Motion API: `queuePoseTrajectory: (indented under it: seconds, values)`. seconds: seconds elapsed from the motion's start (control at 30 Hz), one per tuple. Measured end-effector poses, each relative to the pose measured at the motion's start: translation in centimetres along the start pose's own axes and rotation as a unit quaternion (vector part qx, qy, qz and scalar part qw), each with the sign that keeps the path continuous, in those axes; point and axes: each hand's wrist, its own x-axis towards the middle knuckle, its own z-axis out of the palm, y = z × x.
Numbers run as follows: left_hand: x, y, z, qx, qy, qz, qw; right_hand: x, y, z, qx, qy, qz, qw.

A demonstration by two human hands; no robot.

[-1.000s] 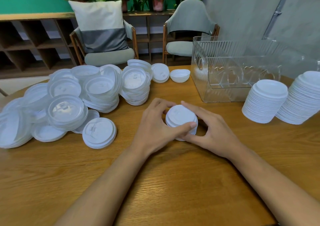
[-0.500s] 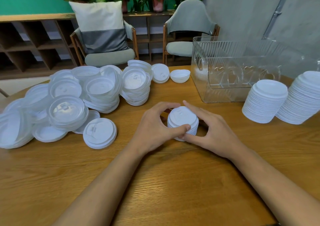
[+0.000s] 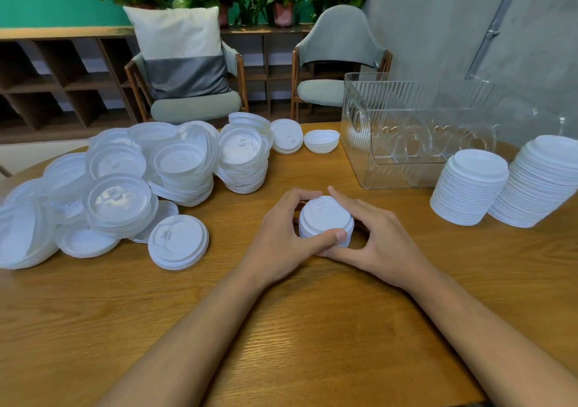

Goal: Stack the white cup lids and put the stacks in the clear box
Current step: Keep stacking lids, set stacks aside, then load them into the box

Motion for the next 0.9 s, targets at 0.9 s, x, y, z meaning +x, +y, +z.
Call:
queuePoseTrajectory:
  seconds: [0.9]
  values:
    - [18.5, -5.2, 3.1, 0.329, 0.055, 0.097, 0.938, 0.9, 3.3, -1.7, -0.032, 0.133, 0.104, 0.985]
